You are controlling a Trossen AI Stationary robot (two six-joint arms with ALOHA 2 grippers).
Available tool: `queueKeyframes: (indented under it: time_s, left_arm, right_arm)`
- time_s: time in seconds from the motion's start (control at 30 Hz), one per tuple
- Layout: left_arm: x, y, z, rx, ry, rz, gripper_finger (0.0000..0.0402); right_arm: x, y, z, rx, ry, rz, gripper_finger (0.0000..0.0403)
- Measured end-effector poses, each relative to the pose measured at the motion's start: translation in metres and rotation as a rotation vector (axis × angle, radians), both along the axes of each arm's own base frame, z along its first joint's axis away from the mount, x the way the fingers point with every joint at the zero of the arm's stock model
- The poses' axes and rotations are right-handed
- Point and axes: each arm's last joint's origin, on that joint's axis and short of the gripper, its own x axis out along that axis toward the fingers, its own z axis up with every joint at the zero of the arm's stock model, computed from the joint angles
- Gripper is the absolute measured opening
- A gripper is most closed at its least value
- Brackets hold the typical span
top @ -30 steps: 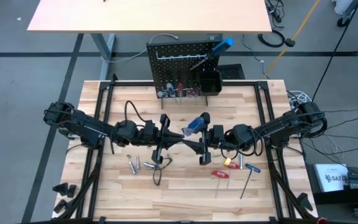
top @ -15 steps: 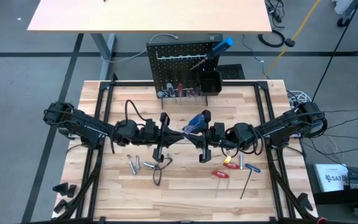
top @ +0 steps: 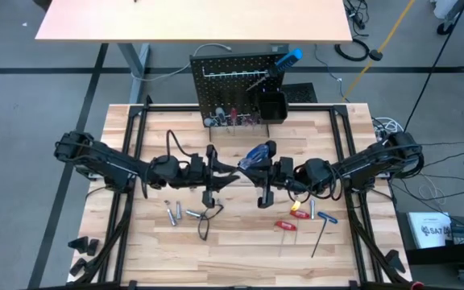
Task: Hang tools onto peg board
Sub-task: Hang the blue screwdriver on the peg board
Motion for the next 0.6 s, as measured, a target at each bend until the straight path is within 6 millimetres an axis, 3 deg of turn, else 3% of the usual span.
queueKeyframes:
  time_s: [0.27, 0.4, 0.6]
  left_arm:
    - [-0.024, 0.008, 0.011, 0.091, 0.176, 0.143, 0.0117]
    - [-0.04, 0.013, 0.005, 0.119, 0.216, 0.198, 0.0118]
    - [-0.066, 0.02, -0.013, 0.073, 0.208, 0.214, 0.0118]
  right_arm:
    - [-0.019, -0.01, 0.022, -0.006, 0.102, -0.129, 0.0004]
    - [-0.025, -0.023, 0.044, -0.019, 0.248, -0.225, 0.0004]
    - [-0.017, -0.042, 0.072, -0.011, 0.394, -0.376, 0.0004]
